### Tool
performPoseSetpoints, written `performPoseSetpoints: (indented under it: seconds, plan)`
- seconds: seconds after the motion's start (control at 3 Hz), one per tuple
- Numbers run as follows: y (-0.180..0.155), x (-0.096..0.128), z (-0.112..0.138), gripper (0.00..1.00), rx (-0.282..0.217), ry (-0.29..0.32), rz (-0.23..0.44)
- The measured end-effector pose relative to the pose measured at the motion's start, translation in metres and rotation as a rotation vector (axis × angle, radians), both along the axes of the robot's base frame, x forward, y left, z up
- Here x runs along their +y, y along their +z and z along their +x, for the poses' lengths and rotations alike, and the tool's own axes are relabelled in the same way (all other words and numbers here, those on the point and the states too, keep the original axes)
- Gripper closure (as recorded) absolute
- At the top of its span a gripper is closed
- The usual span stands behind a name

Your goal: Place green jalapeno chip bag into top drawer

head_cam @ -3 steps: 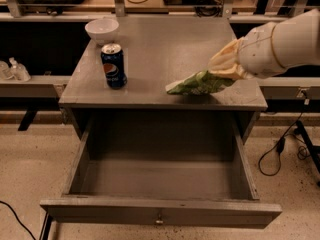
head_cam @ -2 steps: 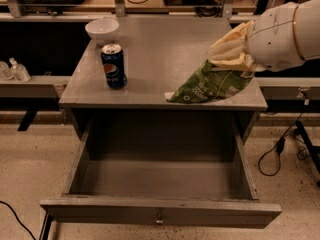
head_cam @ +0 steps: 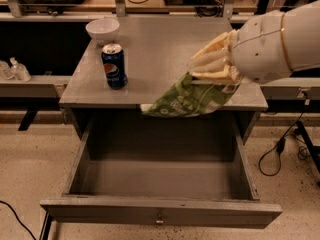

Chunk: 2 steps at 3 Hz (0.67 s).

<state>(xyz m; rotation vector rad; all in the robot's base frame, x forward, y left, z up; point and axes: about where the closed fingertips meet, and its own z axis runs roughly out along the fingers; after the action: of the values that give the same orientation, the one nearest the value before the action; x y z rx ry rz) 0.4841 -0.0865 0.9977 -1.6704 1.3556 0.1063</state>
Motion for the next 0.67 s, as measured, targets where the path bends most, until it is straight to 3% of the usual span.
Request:
performPoseSetpoints:
  seconds: [0.33,0.67]
  plan:
    - [-0.041,0.031,0.001,1.0,0.094,0.044,-0.026]
    - [-0.083,0.05,0.011,1.0,0.174,0.052,-0.054]
